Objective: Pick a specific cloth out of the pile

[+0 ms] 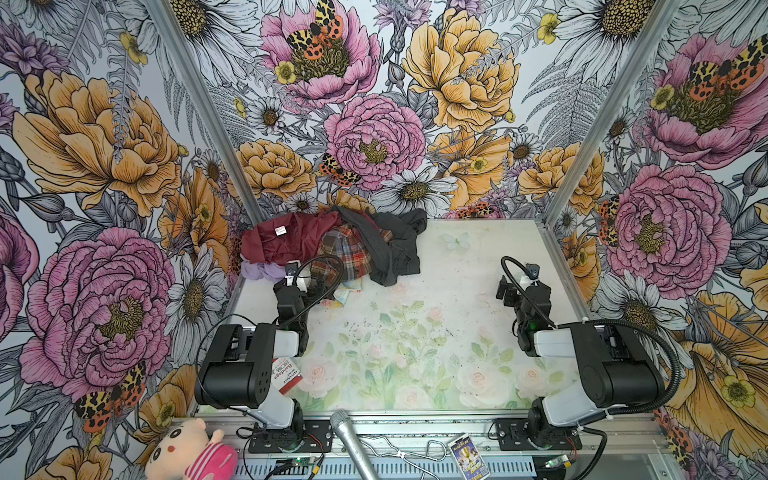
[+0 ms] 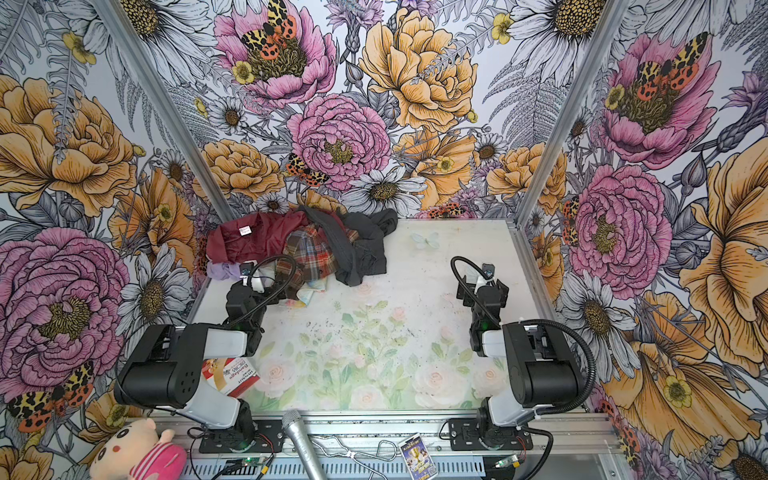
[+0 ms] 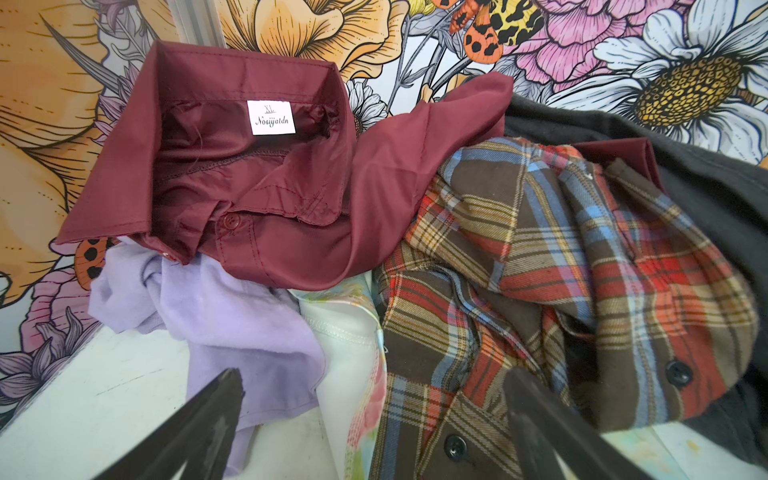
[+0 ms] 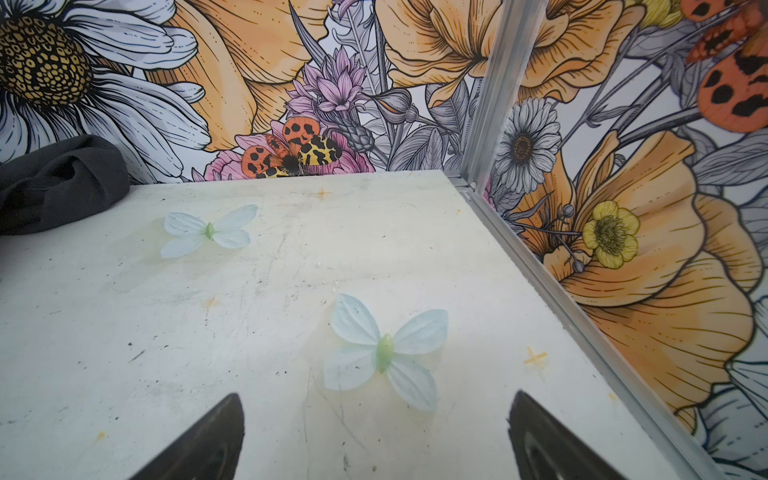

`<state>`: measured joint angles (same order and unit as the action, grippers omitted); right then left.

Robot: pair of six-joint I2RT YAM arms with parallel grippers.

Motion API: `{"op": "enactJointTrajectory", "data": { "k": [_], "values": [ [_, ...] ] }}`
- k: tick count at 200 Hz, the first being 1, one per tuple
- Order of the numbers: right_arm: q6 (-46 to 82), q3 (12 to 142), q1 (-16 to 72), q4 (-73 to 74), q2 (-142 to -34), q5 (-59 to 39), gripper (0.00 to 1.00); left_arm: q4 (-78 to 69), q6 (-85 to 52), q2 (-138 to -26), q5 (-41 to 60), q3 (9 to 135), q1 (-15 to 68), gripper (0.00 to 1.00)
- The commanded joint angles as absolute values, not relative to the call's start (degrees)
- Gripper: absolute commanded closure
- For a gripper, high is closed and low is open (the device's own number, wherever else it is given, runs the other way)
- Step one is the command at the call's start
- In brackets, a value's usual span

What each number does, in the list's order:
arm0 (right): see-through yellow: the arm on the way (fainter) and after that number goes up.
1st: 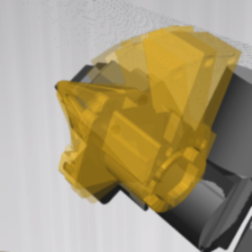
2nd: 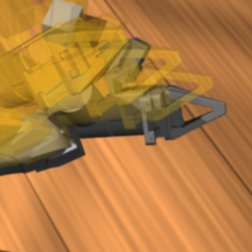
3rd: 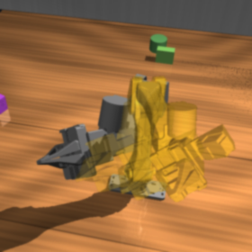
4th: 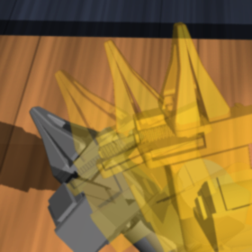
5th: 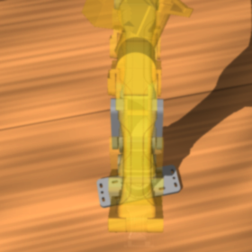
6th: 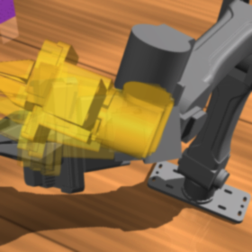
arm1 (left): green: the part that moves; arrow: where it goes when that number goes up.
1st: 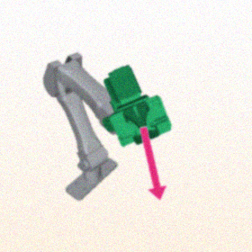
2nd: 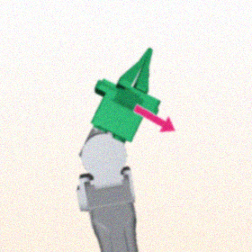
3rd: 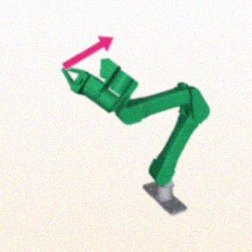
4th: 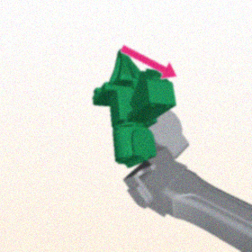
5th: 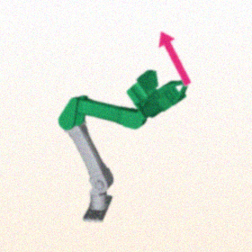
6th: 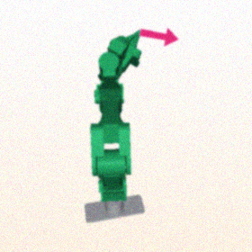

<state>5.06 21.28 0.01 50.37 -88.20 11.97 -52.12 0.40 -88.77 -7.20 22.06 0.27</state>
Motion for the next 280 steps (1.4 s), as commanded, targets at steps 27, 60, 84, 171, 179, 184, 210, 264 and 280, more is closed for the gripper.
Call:
{"op": "enactJointTrajectory", "data": {
  "k": [27,60,84,171,179,184,210,264,280],
  "values": [
    [5.6,21.7,-0.1,51.4,-88.1,11.4,0.0,-53.5,-0.8,-88.7,-4.8,21.6,-1.6,0.01],
    [5.8,21.8,-0.1,51.2,-88.2,11.3,0.01,-53.1,-0.3,-88.7,-6.8,21.8,-0.5,0.01],
    [5.7,21.8,-0.2,51.3,-88.2,11.3,0.01,-52.4,0.2,-88.6,-8.3,22.3,0.3,0.01],
    [4.4,20.8,0.9,53.2,-88.1,11.9,0.0,-53.9,1.3,-88.7,-11.1,21.4,1.9,0.01],
    [3.8,20.3,1.4,54.1,-88.0,12.3,0.01,-54.4,1.6,-88.6,-11.6,21.2,2.3,0.01],
    [3.5,20.0,1.8,54.8,-88.0,12.8,0.0,-54.7,1.8,-88.5,-11.6,21.0,2.5,0.01],
    [2.4,18.8,3.2,57.1,-88.0,14.4,0.0,-54.4,1.9,-88.3,-13.3,20.8,2.8,0.01],
    [1.7,16.1,4.0,61.9,-87.3,15.7,0.01,-54.8,2.4,-88.0,-15.0,20.5,3.7,0.01],
    [1.8,14.8,4.2,63.0,-85.7,16.5,0.01,-54.5,2.2,-87.9,-15.4,20.7,3.8,0.01]
  ]
}}
